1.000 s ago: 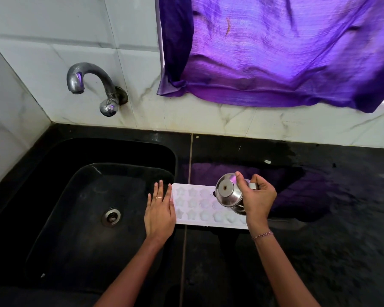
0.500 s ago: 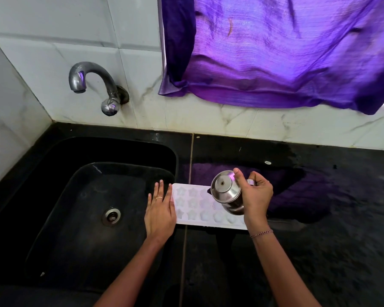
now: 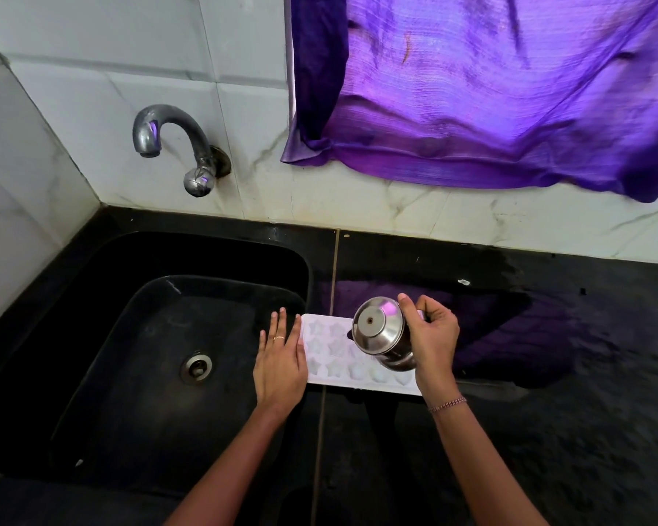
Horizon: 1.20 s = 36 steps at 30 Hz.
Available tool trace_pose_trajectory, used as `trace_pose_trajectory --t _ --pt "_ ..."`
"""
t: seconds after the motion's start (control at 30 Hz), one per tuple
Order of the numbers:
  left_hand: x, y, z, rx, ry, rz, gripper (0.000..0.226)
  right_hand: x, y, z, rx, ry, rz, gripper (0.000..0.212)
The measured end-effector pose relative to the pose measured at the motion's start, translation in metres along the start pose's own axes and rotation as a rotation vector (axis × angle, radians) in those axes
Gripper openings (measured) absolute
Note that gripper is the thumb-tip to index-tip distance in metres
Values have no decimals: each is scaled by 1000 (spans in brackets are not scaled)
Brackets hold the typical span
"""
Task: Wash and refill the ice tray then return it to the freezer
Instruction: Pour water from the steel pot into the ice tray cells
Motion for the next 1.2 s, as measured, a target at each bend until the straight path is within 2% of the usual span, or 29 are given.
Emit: trace_pose_trajectory --t 0.5,0.77,1.2 --pt "0 -1 0 -7 -2 5 49 2 -1 8 48 32 -22 49" --pt "0 -2 -2 -23 2 3 49 0 11 18 104 47 30 46" --pt "0 -1 0 -4 5 5 49 0 30 25 63 -10 85 51"
Point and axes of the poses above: each hand's wrist, its own x-axis towards the middle knuckle, its own y-axis out of the palm, z = x × y, the point moved 5 cm from there along x, towards the middle knuckle, and after that the axes turned 1 degree about z, right-handed, at the moved point
